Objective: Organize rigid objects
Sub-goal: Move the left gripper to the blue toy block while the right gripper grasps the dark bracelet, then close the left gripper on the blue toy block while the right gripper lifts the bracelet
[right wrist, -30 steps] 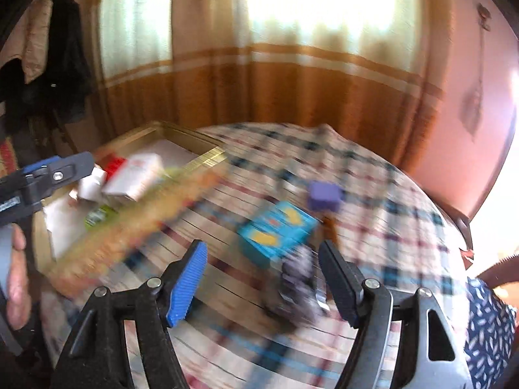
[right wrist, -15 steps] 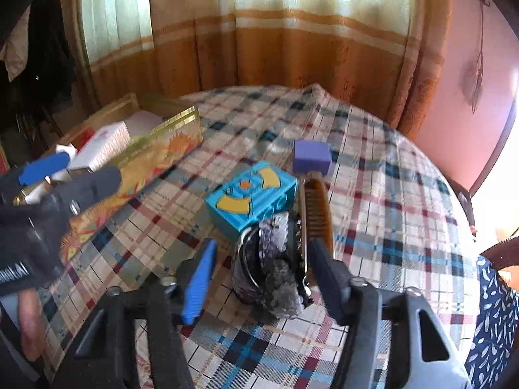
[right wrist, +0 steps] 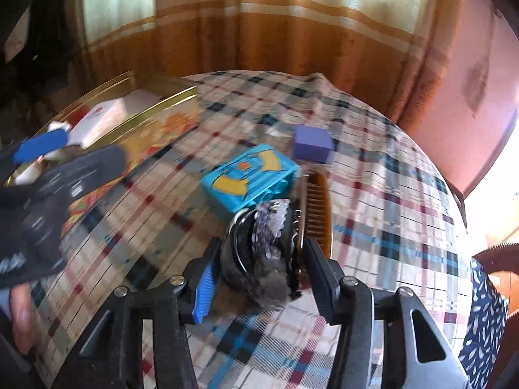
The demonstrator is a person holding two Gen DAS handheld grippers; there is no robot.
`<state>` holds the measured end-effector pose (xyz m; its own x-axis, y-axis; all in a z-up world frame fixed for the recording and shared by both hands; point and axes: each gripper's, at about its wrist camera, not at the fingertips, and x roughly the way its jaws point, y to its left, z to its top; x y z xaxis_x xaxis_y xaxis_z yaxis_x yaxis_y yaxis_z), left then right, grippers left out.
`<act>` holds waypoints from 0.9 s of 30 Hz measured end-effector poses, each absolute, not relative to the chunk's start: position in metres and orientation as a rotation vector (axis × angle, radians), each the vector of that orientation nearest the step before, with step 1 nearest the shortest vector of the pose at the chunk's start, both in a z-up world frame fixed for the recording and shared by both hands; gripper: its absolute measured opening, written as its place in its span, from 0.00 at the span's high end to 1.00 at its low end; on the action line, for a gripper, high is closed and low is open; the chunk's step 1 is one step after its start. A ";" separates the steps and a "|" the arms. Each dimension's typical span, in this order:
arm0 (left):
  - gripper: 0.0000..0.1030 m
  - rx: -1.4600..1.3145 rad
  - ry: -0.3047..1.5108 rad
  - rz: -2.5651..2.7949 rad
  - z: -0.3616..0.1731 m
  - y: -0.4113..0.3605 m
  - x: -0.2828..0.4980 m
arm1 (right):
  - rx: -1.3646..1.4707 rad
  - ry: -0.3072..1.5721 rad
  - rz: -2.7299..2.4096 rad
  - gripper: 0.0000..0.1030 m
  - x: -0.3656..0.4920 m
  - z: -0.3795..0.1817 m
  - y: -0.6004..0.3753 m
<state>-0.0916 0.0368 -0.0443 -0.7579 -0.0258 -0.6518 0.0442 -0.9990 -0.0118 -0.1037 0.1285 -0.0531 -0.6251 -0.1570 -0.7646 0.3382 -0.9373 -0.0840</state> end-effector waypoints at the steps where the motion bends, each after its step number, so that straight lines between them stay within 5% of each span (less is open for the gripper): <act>1: 0.04 1.082 0.040 -2.911 -0.044 0.038 -0.092 | 1.187 0.322 -2.587 0.48 -0.105 -0.053 0.128; 27: 0.04 1.117 -0.081 -2.966 -0.047 0.075 -0.104 | 1.135 0.033 -2.810 0.55 -0.111 -0.038 0.177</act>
